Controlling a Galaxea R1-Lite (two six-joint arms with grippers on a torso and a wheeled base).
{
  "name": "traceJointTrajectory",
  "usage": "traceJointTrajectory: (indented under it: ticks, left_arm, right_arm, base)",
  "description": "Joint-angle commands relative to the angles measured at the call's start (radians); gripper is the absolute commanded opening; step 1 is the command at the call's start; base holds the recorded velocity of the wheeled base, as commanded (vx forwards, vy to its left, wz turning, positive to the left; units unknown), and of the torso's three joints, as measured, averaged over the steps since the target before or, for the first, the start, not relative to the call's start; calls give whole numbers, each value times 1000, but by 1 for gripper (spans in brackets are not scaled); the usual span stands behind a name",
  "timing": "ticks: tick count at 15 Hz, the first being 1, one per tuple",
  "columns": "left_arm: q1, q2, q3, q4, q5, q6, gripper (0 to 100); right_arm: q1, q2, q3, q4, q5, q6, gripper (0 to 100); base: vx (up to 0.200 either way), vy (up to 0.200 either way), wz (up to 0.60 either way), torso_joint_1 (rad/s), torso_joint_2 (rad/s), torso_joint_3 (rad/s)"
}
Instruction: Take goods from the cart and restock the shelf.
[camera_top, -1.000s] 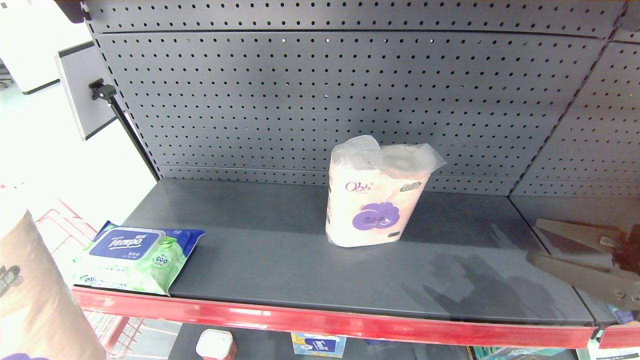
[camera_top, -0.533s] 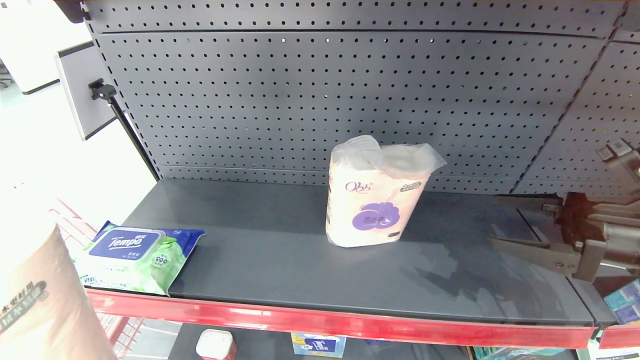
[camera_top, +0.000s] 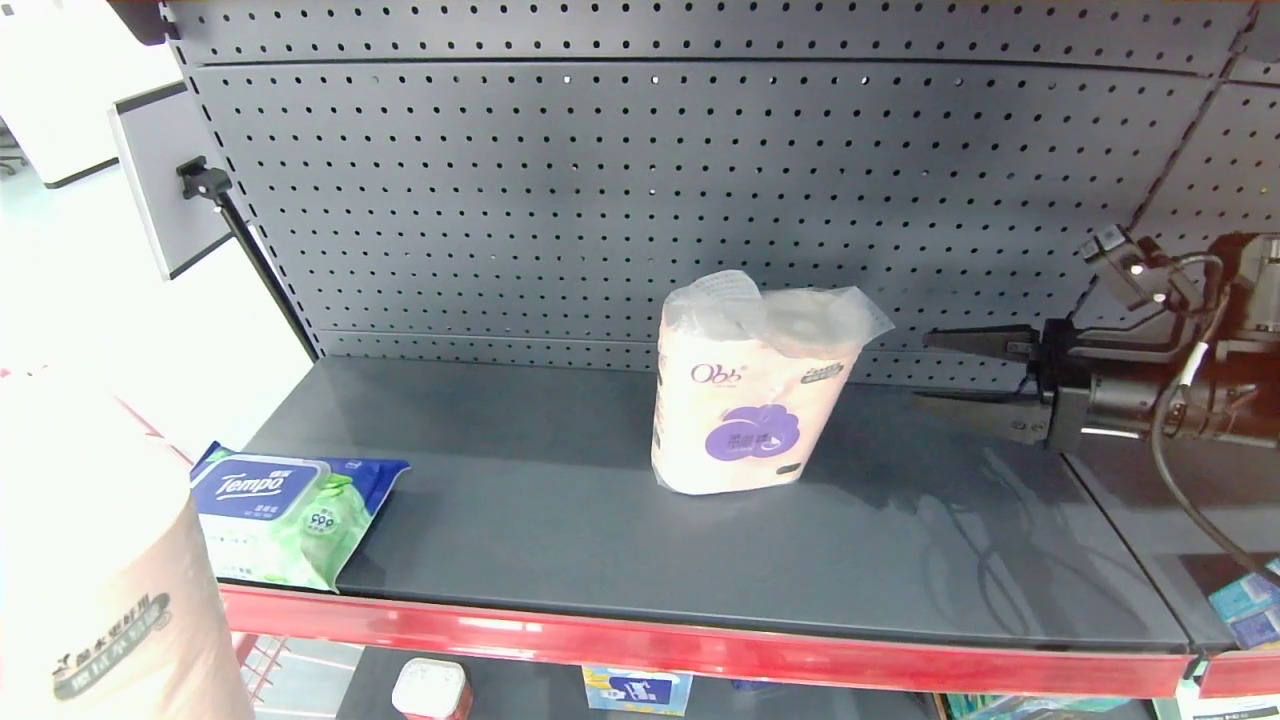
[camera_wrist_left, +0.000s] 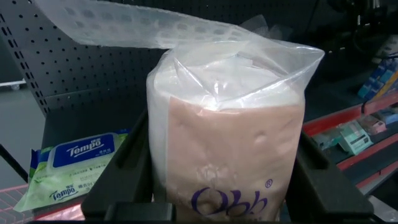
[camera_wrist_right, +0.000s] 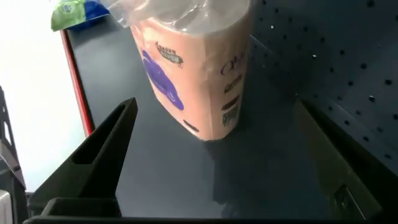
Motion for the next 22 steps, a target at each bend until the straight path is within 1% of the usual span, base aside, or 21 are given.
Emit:
traceJointTrajectory:
  ticks: [1,2,5,7,10,16,18,22]
  left_arm:
    - [0,2,-3,-2,1,-1,0]
    - [0,2,-3,-2,1,-1,0]
    - [0,-1,-3,-2,1,-1,0]
    - [0,-4,-6,-2,2,-1,0]
    - [1,-6,-15,-2,5,-1,0]
    - [1,-4,-22,-2,7,-1,0]
    - [0,-4,-24,-2,7,-1,0]
    - [1,-4,-35,-2,5,-1,0]
  right_arm:
    - [24,74,-25,-2,4,-2,100]
    - [24,82,-31,-2,6,-2,100]
    - [31,154,-111,-2,24,-19,100]
    - [65,163,-120,-2,29,-22,100]
    - [99,207,-180,-2,29,-22,100]
    - [122,255,-223,-2,33,-23,100]
    - [140,280,-238,-2,58,-28,100]
    - [162,319,-274,-2,61,-28,100]
  base:
    - [0,0,0,0,0,0]
    - [0,0,0,0,0,0]
    - [0,0,0,0,0,0]
    - [0,0,0,0,0,0]
    - [0,0,0,0,0,0]
    - [0,0,0,0,0,0]
    - [0,0,0,0,0,0]
    - [0,0,0,0,0,0]
